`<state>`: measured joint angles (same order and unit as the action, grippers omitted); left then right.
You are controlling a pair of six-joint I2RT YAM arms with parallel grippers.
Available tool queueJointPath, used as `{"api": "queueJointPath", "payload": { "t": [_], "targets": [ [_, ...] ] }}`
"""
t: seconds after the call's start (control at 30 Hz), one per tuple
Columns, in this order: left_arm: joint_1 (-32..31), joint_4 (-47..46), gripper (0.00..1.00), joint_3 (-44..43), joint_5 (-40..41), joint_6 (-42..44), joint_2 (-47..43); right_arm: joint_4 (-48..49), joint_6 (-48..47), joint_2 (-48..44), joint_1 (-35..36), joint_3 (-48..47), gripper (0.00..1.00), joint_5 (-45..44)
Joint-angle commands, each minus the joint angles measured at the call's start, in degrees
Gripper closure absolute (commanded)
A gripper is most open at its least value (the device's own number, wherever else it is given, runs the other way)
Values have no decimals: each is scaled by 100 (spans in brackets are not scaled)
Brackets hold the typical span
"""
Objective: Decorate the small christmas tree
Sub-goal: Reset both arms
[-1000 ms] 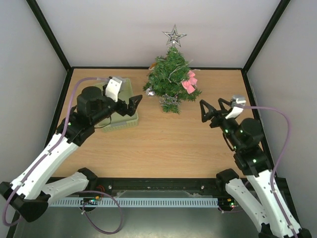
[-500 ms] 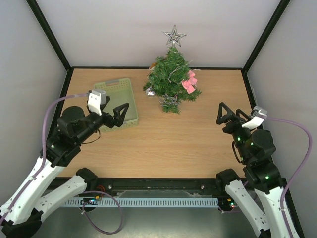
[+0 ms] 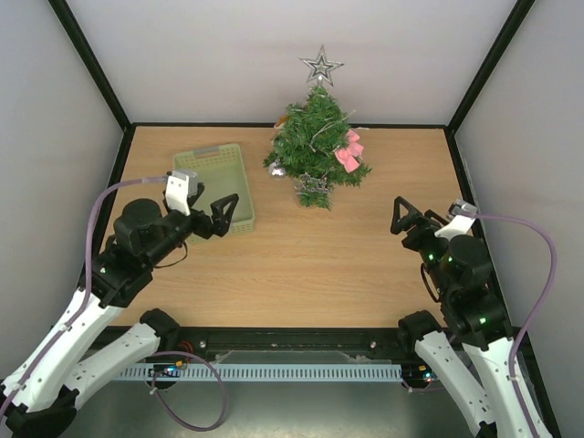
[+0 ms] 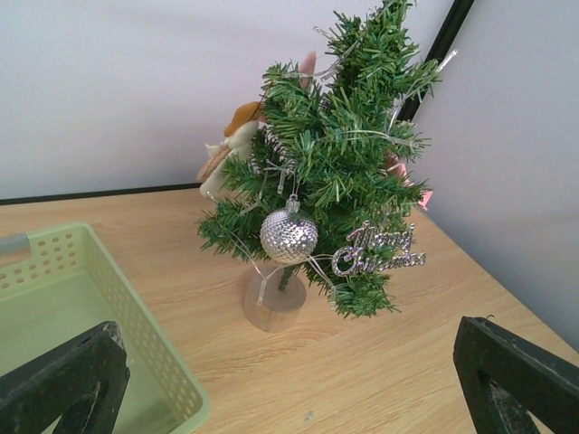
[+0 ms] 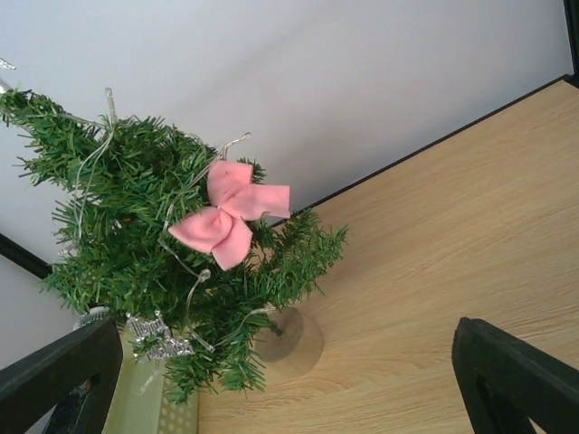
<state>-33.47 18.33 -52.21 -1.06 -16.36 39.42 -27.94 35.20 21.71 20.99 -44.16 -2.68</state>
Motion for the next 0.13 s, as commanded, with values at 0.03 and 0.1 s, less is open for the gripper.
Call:
{"api": "queueJointPath", "payload": {
  "t": [0.03, 0.1],
  "targets": [
    [-21, -241, 1, 123, 21, -83, -57, -22, 63, 26, -13, 91, 2, 57],
    [-18, -242, 1, 115, 42, -52, -58, -3, 23, 9, -16, 92, 2, 102]
  ]
}}
